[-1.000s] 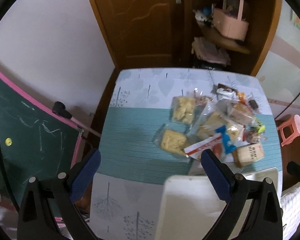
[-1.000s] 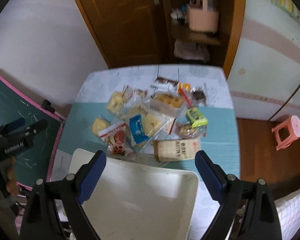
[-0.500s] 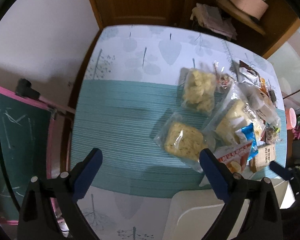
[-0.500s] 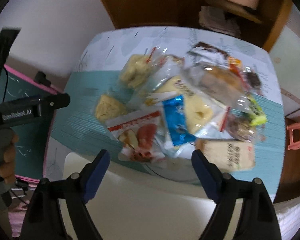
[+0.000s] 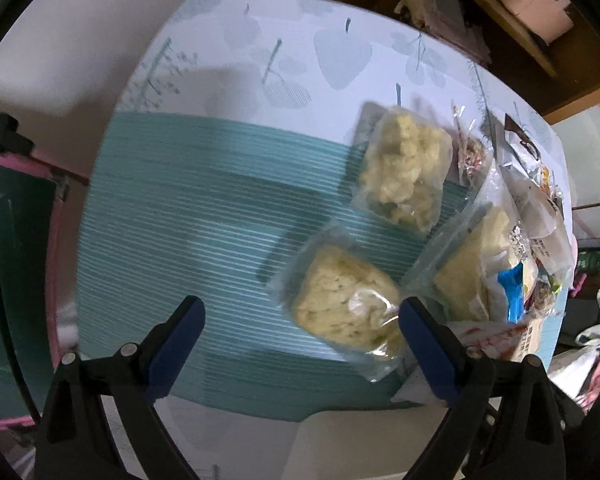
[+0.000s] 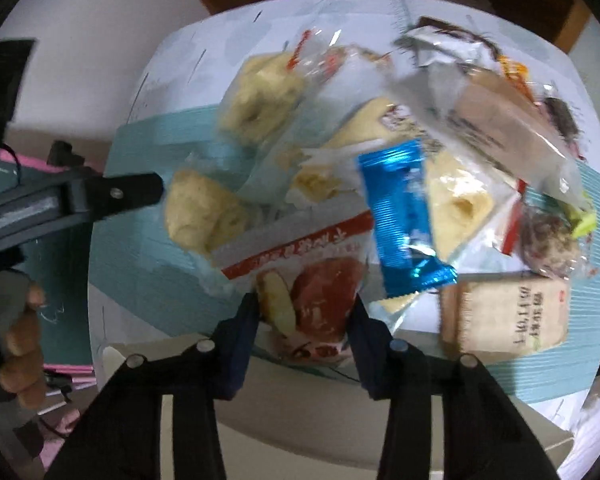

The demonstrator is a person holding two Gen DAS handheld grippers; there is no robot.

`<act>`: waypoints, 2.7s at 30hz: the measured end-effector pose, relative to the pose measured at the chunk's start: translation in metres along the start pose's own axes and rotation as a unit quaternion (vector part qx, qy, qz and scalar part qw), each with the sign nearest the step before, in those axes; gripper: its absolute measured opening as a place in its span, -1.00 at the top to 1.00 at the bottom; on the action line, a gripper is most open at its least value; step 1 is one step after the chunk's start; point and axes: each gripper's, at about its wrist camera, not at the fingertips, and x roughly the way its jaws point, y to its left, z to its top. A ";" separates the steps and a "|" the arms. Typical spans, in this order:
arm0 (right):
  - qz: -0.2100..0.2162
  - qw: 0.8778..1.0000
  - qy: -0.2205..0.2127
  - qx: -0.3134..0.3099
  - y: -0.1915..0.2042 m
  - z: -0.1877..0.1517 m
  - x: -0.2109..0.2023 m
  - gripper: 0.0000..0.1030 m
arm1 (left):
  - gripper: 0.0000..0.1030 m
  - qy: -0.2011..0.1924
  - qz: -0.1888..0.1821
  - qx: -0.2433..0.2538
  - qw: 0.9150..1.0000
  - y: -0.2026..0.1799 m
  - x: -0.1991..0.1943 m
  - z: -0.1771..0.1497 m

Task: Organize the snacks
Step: 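Grasp the clear cracker bag with the left gripper while the right grasps the apple-print bag, then carry both bags to the white tray and open both grippers to release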

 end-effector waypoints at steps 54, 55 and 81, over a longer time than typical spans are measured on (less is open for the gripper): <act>0.046 0.985 -0.162 0.022 -0.014 -0.143 -0.176 0.19 | -0.08 -0.204 -0.010 0.224 0.953 -0.067 -0.161 -0.225; 0.045 0.987 -0.154 0.022 -0.016 -0.149 -0.173 0.19 | -0.08 -0.197 -0.007 0.228 0.954 -0.070 -0.155 -0.234; -0.011 0.990 -0.138 0.027 -0.049 -0.222 -0.165 -0.73 | -0.74 -0.191 -0.005 0.186 0.964 -0.069 -0.156 -0.292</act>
